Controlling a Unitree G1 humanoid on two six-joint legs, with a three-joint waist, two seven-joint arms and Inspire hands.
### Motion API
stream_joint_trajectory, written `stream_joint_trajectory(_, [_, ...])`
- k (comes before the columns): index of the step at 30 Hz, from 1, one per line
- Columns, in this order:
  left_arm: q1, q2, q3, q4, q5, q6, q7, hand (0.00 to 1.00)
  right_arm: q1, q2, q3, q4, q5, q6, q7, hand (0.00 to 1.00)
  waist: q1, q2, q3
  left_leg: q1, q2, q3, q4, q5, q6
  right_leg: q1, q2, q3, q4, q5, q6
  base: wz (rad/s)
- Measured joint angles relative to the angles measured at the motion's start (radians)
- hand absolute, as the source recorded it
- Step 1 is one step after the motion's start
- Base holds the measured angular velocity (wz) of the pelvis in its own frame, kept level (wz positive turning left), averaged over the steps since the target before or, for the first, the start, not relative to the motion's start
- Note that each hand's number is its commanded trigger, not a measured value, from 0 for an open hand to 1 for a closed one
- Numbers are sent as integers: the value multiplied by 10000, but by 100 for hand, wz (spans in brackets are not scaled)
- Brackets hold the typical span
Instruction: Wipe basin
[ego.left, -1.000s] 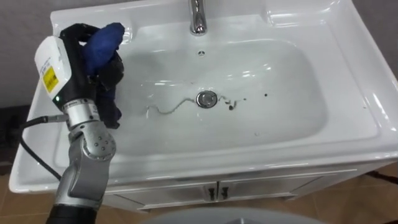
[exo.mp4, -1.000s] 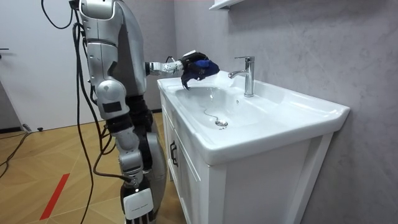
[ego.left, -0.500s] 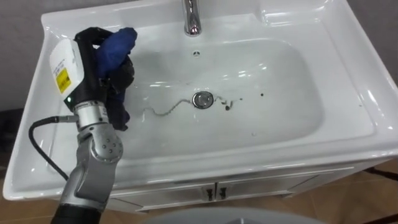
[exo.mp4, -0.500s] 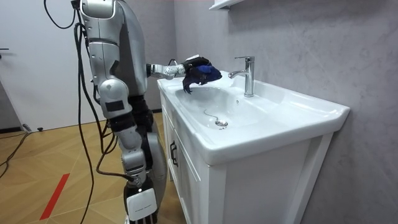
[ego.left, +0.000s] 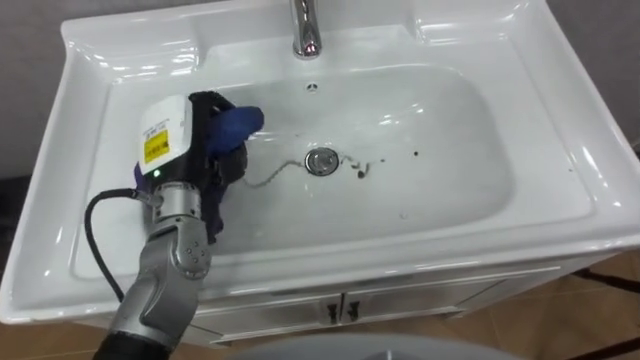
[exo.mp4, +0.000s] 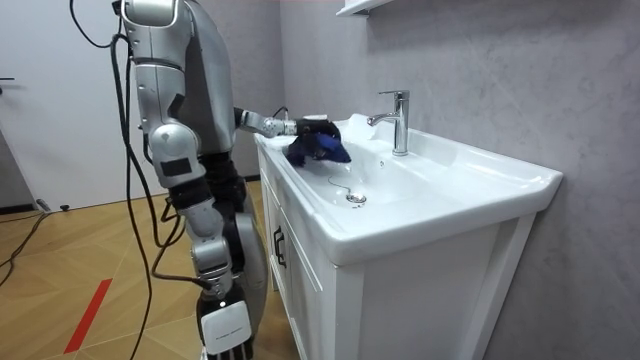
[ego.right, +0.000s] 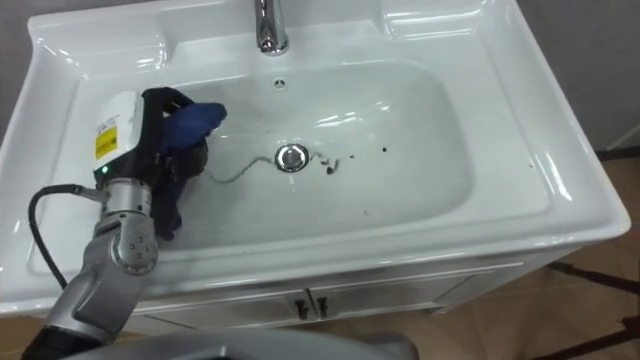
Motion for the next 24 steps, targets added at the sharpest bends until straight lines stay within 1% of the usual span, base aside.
stream_joint_trajectory(2, [2,-3,-26,461,43,111,-185,100,48,3,1,-1,0,8,-46,0,-40,13,12,-11,4,32,0,0,0,-32,3,27,18,0,0,-2])
stream_joint_trajectory(3, [2,-4,-27,513,45,133,-226,100,61,3,1,-1,0,11,-46,0,-43,11,17,-14,4,37,-3,0,0,-40,3,29,19,0,0,0])
stream_joint_trajectory(6, [1,-2,-26,811,58,163,-408,100,62,3,1,-4,-8,183,-57,0,-42,32,24,-4,4,93,-75,0,0,-75,6,60,19,0,2,-1])
stream_joint_trajectory(9, [1,-1,-27,860,156,241,-470,100,57,-3,-3,-97,-39,224,-62,0,-41,48,33,-7,5,132,-121,0,0,-120,12,97,26,3,7,-3])
stream_joint_trajectory(11, [2,3,-27,911,577,341,-490,100,59,-19,-4,-350,-57,229,-111,0,-34,91,44,-23,8,217,-173,0,0,-183,20,199,114,3,9,-11])
stream_joint_trajectory(13, [3,3,-28,912,810,386,-503,100,47,-17,-2,-459,-55,217,-138,0,-43,99,59,-27,8,272,-177,1,1,-222,20,248,121,2,10,-8])
stream_joint_trajectory(16, [8,2,-28,913,1042,449,-509,100,48,-18,-3,-524,-46,221,-164,0,-45,99,58,-30,8,314,-178,1,1,-249,23,295,119,2,10,-5])
stream_joint_trajectory(19, [15,2,-29,913,1111,528,-509,100,62,-17,-3,-529,-42,229,-186,0,-51,101,57,-30,8,332,-178,1,1,-262,26,331,119,3,10,-4])
stream_joint_trajectory(24, [34,2,-29,913,1118,546,-509,100,73,-17,-3,-529,-43,227,-269,0,-59,104,54,-24,8,348,-178,1,1,-273,30,367,120,3,10,-1])
